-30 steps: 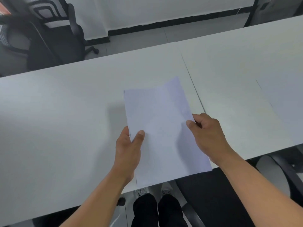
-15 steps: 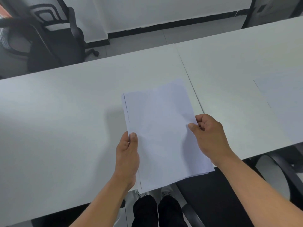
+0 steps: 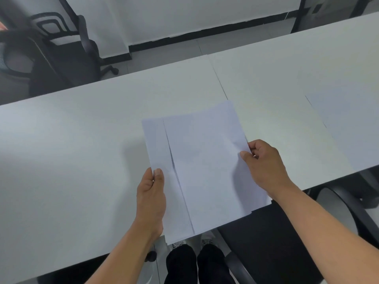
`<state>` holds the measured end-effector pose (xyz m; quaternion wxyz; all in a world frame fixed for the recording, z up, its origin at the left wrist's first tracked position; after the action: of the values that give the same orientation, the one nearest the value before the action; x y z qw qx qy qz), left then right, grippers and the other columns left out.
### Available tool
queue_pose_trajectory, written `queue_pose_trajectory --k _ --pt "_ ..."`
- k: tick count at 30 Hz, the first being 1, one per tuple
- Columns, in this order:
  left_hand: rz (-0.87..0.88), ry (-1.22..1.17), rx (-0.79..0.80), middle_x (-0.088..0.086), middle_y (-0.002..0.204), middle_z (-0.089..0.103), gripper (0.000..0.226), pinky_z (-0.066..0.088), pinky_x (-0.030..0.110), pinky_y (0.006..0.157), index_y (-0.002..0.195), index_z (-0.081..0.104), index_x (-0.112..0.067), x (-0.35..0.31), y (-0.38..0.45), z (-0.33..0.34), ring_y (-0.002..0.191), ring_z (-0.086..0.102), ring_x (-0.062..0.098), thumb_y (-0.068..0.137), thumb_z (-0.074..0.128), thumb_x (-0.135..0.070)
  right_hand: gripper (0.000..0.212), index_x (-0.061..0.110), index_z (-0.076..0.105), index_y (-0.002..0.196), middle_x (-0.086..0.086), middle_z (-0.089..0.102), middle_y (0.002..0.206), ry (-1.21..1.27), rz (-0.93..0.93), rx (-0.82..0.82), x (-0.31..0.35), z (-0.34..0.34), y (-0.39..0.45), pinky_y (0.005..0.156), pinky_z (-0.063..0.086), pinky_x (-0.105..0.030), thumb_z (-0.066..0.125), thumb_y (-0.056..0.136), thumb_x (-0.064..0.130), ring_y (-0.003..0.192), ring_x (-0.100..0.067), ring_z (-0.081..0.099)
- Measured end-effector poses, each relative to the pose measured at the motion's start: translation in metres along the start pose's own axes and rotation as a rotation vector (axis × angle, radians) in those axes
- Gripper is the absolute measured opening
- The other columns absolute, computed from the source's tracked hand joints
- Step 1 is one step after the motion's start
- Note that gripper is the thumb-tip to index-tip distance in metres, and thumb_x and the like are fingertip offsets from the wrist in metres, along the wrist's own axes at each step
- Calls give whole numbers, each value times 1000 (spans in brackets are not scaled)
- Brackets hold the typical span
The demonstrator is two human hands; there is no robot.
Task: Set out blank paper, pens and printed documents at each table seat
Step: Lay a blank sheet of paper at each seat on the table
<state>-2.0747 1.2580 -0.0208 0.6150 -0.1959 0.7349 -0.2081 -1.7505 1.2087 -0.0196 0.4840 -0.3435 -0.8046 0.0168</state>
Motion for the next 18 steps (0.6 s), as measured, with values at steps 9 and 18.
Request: queue_pose_trajectory --k 9,18 --pt "9 6 -25 -10 100 72 31 53 36 90 109 71 -24 6 -5 -20 95 62 14 118 44 -37 15 8 61 97 -8 68 92 -186 69 -123 -36 -45 31 60 45 -32 56 105 20 76 -24 59" --pt "-1 14 -23 1 118 79 33 58 63 105 108 75 -37 6 -13 -21 120 72 37 118 44 -39 19 0 60 93 -18 68 91 -279 133 -186 -52 -64 50 63 46 -36 55 100 18 70 -27 55"
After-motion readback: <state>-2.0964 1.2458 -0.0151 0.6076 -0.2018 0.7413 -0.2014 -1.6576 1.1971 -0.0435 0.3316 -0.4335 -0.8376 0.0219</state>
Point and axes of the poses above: each hand's wrist, its own y-axis towards the middle knuckle, its own z-axis out of the palm, x = y × z, the point moved 8 cm from there along y, towards the middle knuckle
